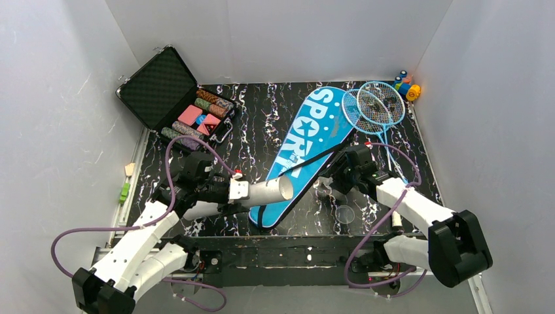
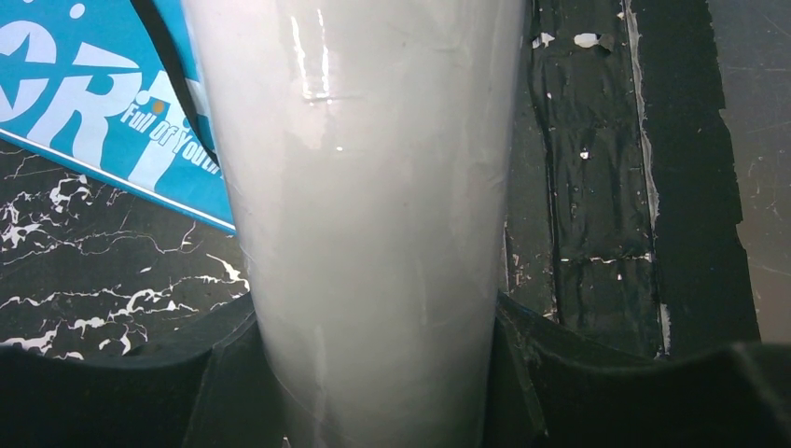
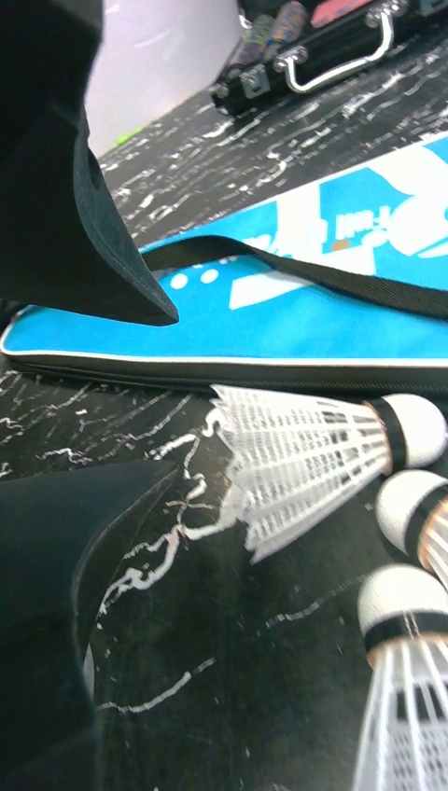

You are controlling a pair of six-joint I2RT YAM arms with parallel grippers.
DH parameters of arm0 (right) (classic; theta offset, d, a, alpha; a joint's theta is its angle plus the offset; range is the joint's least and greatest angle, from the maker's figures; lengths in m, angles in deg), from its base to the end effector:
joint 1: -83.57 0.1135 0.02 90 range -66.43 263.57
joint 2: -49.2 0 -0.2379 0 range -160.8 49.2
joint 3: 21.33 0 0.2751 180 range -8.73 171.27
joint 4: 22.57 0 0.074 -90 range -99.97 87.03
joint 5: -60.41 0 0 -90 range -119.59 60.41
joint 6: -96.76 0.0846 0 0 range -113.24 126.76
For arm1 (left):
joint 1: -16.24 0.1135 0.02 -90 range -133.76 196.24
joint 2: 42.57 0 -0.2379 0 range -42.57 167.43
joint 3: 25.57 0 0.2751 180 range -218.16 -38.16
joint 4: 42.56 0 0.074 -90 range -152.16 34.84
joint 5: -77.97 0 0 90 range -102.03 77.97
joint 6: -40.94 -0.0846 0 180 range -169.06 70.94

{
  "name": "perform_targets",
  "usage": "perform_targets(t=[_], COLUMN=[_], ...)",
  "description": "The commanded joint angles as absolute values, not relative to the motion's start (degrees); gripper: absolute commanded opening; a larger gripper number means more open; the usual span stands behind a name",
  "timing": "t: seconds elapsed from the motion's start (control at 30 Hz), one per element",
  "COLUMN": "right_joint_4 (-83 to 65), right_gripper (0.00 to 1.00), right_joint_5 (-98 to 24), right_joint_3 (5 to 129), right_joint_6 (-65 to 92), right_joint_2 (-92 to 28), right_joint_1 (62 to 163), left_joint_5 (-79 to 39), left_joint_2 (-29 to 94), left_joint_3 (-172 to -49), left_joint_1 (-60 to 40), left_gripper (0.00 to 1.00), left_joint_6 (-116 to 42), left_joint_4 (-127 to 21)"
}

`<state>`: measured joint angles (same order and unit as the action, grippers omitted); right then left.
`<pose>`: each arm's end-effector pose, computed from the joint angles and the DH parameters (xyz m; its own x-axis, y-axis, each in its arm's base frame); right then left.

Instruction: Pack up the badminton gear

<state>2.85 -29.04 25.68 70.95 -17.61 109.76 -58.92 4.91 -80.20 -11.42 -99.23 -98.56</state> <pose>0.2667 0.1303 0.1264 -0.6692 0.6741 -0.3128 0.3839 0.6740 0.6312 0.1652 -0.1563 0.2238 0.1432 0.5175 -0.8436 0.9879 -0.0236 0.1532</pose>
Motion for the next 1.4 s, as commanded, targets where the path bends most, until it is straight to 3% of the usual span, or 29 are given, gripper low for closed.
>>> perform_targets(t=[0.0, 0.3, 0.63, 0.9, 1.13, 1.37], right_joint_4=[0.7, 0.7, 1.0, 3.7, 10.1, 21.1], right_gripper=[0.62, 0.45, 0.36, 0.01, 0.01, 0.01], right_joint_5=[-22.5, -17.5, -16.7, -16.8, -29.8, -53.1], right_joint_3=[27.9, 28.4, 30.6, 32.5, 35.3, 40.4], right_joint_6=[71.7, 69.9, 69.1, 65.4, 56.0, 44.6], right_joint_2=[-18.6, -19.7, -24.1, -21.3, -11.4, 2.3], right_joint_1=[109.1, 108.3, 108.0, 108.1, 109.6, 112.5], left_joint_5=[-59.7, -60.4, -60.6, -60.4, -60.5, -61.0], left_joint_2=[3.6, 3.0, 3.1, 3.0, 3.7, 4.1], left_joint_3=[-81.5, -81.0, -81.5, -81.6, -82.0, -81.2], left_joint_1=[-11.6, -11.6, -11.6, -11.6, -11.6, -11.6], left_gripper=[0.0, 0.0, 0.0, 0.0, 0.0, 0.0], left_joint_6=[-100.4, -100.8, -101.1, -102.0, -103.1, -104.2], left_joint_4=[-98.4, -98.9, -99.5, -100.4, -101.2, -101.2])
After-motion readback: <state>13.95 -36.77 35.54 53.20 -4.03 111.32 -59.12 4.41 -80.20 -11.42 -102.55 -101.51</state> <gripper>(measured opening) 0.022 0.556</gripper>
